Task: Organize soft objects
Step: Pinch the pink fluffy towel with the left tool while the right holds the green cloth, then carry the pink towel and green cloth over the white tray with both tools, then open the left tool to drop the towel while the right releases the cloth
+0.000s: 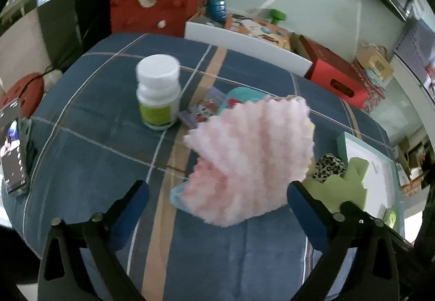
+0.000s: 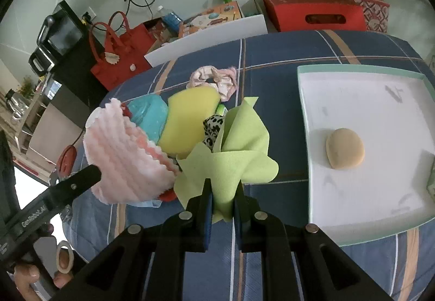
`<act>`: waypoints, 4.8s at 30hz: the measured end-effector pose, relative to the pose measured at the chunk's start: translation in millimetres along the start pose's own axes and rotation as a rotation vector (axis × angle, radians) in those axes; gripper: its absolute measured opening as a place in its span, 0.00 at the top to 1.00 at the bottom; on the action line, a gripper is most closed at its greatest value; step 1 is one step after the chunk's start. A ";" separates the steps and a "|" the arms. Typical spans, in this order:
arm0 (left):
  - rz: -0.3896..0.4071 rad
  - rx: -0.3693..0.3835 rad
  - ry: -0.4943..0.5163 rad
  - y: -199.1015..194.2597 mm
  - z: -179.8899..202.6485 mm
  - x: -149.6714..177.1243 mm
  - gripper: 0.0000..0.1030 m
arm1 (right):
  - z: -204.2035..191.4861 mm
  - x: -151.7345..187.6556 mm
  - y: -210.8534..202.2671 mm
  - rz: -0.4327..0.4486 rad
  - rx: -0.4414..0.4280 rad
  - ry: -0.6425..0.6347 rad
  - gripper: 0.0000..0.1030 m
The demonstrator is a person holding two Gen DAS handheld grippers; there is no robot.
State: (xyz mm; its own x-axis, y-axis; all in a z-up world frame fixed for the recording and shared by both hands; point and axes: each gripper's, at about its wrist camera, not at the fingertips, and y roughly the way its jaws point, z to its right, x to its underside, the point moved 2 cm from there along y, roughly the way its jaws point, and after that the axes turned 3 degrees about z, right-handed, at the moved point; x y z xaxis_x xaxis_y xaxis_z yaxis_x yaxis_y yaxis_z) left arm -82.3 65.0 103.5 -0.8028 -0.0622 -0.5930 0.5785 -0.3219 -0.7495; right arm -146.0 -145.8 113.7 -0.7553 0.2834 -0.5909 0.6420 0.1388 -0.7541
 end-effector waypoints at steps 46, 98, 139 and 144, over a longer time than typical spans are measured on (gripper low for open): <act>-0.020 0.120 -0.042 15.9 3.0 1.5 0.93 | 11.6 7.2 28.1 -0.105 0.082 -0.039 0.92; 0.209 0.344 0.276 -63.8 173.8 -80.6 0.94 | 96.5 -93.8 -133.2 0.423 0.133 0.279 0.94; -0.208 0.254 0.458 111.5 301.1 22.5 0.92 | 249.0 -56.6 -72.9 0.204 0.274 0.565 0.91; -0.199 0.245 0.483 98.3 302.7 20.2 0.79 | 243.6 -60.1 -76.3 0.189 0.288 0.543 0.90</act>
State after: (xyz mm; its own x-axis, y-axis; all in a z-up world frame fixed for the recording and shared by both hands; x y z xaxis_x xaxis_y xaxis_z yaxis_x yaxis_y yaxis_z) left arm -85.3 -253.9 106.9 -0.7023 0.4423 -0.5578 0.3266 -0.4960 -0.8046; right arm -181.7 -404.6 136.8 -0.4103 0.7287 -0.5483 0.6393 -0.1989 -0.7427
